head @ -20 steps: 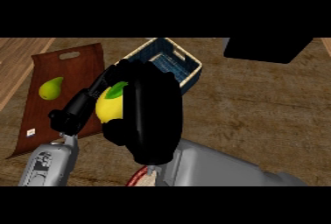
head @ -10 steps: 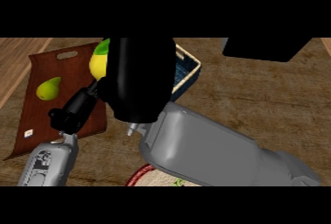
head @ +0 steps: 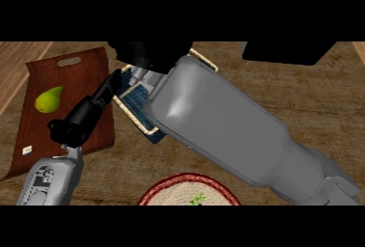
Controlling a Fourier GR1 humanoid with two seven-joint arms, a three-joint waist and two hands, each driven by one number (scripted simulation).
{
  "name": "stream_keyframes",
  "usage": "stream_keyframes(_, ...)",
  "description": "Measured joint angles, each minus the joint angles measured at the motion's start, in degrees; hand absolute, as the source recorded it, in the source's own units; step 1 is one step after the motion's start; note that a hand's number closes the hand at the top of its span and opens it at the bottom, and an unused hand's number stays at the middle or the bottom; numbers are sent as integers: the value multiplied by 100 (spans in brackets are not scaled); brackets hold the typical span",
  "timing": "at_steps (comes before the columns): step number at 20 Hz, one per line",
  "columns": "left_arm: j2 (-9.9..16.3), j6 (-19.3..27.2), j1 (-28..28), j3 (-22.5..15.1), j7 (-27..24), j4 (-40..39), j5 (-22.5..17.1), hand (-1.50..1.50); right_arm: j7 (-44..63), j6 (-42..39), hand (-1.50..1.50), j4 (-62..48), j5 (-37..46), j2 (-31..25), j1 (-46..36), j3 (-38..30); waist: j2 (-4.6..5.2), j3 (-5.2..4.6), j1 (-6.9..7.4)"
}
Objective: Pick the lemon from the placemat and place it in the basket
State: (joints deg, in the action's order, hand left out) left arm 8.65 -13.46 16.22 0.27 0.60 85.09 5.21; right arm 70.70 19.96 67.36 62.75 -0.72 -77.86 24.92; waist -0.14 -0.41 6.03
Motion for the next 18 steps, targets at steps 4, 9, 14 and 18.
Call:
stream_keyframes(4, 65, -26, -69, 62, -5, 91, -37, 0, 0, 103, 150, -468, 132, 4, -216, -328, 5, 9, -47)
stream_keyframes(9, 46, 19, -151, 79, -86, 51, -8, 0, -7, 247, 150, -890, 63, 9, -347, -505, 26, 14, -125)
stream_keyframes(14, 51, 41, -100, 128, 26, 136, -46, 0, -64, 513, 150, -1137, -51, 10, -165, -435, 25, 23, -205)
stream_keyframes(18, 126, 9, -235, 182, -55, 194, -51, 0, -141, 816, 150, -1332, 114, 11, 40, -302, 25, 27, -269)
